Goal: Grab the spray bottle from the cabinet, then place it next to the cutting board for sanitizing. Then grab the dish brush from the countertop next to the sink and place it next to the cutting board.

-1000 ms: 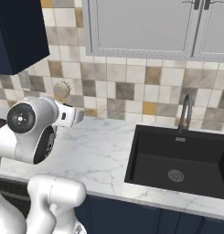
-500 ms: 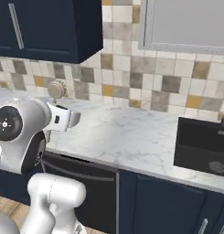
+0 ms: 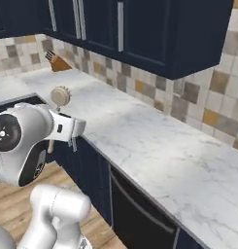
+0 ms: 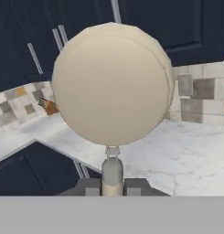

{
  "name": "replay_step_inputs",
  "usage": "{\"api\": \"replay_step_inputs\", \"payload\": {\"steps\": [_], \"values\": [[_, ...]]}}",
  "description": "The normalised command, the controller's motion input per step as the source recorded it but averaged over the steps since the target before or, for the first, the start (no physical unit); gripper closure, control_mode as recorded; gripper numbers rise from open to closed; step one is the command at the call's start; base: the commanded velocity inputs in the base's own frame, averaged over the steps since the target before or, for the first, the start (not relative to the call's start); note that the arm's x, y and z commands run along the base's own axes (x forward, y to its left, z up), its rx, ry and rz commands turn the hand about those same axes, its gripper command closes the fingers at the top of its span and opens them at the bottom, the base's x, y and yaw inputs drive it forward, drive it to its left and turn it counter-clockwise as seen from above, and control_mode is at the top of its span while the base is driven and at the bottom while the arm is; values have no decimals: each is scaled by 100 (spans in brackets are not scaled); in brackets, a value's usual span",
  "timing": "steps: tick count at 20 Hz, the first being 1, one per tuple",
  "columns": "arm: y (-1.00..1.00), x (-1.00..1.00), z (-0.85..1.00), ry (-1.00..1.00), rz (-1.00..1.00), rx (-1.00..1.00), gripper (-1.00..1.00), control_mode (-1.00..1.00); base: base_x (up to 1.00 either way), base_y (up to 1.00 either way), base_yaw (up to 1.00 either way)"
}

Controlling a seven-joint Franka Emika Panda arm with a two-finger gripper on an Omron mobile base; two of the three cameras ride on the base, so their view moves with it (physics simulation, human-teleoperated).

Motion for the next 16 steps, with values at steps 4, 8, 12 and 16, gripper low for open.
{"api": "replay_step_inputs", "payload": {"steps": [4, 8, 12, 16], "values": [[0, 0, 0, 0, 0, 0, 100, 100, 0, 0, 97], [0, 0, 0, 0, 0, 0, 100, 100, 3, 0, 99], [0, 0, 0, 0, 0, 0, 100, 100, 86, 0, 80], [0, 0, 0, 0, 0, 0, 100, 100, 100, 19, 53]]}}
